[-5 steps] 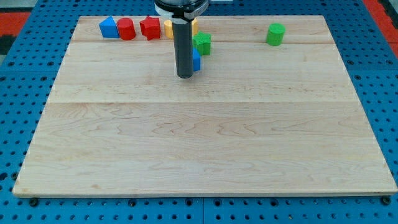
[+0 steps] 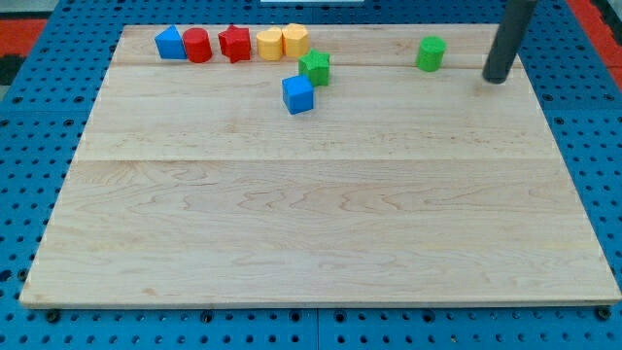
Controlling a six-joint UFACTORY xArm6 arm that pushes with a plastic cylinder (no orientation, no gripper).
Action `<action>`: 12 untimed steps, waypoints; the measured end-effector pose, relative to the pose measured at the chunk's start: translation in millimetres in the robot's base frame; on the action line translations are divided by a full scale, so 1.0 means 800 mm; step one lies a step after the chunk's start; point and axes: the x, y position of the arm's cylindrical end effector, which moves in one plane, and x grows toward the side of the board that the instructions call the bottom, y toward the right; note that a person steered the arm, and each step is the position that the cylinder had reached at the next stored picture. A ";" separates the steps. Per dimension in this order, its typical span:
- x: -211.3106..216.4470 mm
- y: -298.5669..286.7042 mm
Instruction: Bring the green circle at the left side of the blue cube
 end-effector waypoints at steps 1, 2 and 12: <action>-0.053 -0.030; -0.039 -0.095; 0.118 -0.257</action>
